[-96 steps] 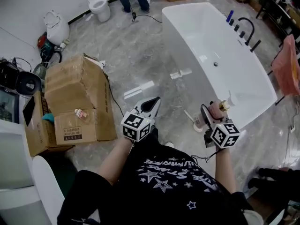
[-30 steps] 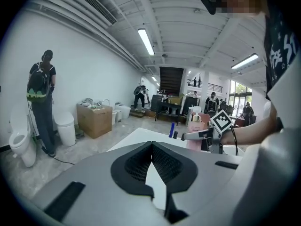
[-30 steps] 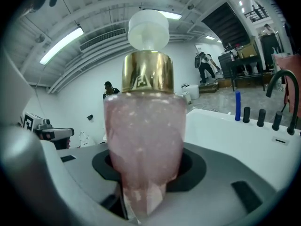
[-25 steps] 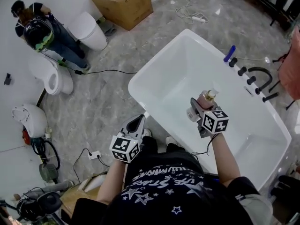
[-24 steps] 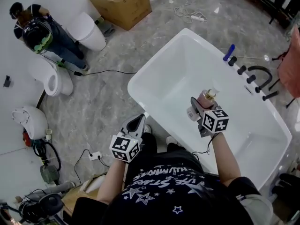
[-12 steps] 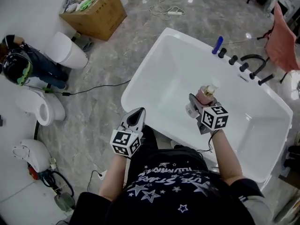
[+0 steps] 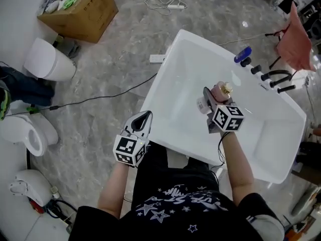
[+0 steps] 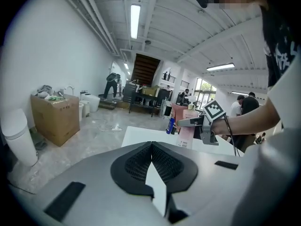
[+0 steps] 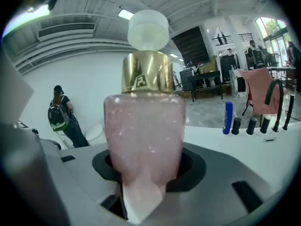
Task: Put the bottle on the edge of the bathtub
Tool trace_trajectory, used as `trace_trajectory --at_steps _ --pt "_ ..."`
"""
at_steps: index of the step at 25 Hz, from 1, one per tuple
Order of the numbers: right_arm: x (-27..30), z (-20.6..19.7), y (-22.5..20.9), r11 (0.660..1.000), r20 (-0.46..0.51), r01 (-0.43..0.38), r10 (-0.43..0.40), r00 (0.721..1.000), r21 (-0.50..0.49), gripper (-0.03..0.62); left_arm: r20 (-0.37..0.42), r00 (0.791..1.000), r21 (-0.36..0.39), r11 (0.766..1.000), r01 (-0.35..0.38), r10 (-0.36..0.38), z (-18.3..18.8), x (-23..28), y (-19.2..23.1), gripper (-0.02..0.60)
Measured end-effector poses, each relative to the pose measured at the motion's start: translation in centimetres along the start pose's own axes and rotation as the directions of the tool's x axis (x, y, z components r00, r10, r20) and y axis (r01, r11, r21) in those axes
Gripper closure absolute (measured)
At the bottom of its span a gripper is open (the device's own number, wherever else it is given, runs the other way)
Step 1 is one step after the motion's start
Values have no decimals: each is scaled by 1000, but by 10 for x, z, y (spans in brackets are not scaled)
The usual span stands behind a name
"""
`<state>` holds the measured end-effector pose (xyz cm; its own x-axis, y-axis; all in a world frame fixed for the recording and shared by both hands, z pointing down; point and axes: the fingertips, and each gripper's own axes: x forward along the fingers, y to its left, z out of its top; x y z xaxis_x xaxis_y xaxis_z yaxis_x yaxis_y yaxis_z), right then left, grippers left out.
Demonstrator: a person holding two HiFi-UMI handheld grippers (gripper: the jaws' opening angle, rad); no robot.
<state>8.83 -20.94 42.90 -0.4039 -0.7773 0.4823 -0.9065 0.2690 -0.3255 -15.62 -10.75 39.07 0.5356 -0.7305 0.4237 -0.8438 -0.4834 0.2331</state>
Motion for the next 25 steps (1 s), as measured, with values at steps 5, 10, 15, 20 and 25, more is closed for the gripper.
trace_trajectory --at_steps 5,10,15,20,25 --pt "81 20 21 999 50 45 -46 998 15 379 2 1000 -11 999 30 -30 1 31 76 566" --pt "154 32 14 992 103 121 -125 987 42 379 9 998 7 998 58 -58 -3 67 126 566" --pt "223 52 -10 983 168 179 -182 969 31 380 34 996 31 997 76 -77 -7 95 163 566" --pt "278 73 -30 968 202 244 -227 953 -62 379 47 997 29 997 65 -66 -24 117 195 566" --pt "331 92 -45 967 236 242 -217 947 -85 379 56 997 29 999 41 -43 -32 142 227 566"
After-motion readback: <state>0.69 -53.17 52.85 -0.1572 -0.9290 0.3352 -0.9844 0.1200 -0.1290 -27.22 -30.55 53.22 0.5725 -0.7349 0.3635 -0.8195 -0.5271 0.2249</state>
